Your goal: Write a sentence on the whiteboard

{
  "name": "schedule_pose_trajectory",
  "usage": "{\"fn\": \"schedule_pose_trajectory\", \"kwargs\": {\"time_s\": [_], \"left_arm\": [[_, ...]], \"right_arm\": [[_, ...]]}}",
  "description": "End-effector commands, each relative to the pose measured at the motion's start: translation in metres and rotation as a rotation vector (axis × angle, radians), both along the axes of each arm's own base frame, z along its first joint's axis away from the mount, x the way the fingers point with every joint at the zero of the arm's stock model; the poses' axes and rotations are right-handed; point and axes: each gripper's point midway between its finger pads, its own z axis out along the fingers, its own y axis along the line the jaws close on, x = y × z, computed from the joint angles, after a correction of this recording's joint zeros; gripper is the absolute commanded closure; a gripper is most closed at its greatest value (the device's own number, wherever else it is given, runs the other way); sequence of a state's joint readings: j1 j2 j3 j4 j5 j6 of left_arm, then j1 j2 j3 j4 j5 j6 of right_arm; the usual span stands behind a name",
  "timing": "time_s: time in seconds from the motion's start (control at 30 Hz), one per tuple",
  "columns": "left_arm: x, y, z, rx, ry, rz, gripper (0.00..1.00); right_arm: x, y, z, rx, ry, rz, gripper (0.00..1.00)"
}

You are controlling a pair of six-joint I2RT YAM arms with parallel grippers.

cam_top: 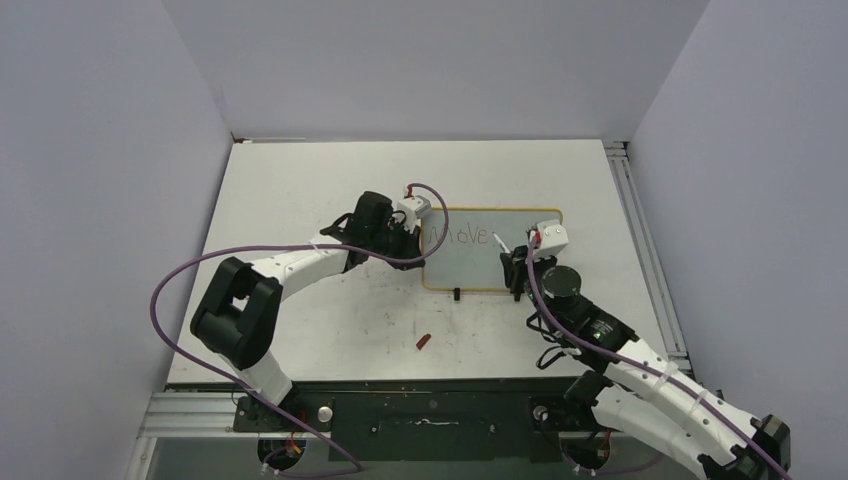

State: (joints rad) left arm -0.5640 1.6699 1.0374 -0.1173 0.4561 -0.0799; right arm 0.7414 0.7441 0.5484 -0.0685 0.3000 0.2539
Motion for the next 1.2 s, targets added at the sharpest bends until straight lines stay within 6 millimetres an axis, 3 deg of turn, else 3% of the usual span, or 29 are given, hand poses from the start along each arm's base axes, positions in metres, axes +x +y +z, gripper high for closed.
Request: {"fn": "schedule_pose_trajectory", "kwargs": {"time_s": [0.0,0.3,0.87,1.17], "left_arm": [[0.007,-0.003,0.016,0.003,-0.055,-0.012,0.96],[0.007,-0.002,0.014,0.015,-0.051,-0.012,0.95],[0.007,-0.003,0.016,0.013,-0.057,-0.013,0.95],[0.008,-0.003,0.014,0.017,-0.057,-0.012,0.96]], "right_arm": [[-0.002,-0.012,0.015,0.030,-0.054,-0.051,0.95],[0.006,-0.020,0.017,0.043,-0.051,-0.079,0.95],[0.019,-0.022,-0.005,0.024,-0.002,-0.066,0.95],[0.029,-0.023,0.001,0.027,-0.034,-0.082,0.95]]}}
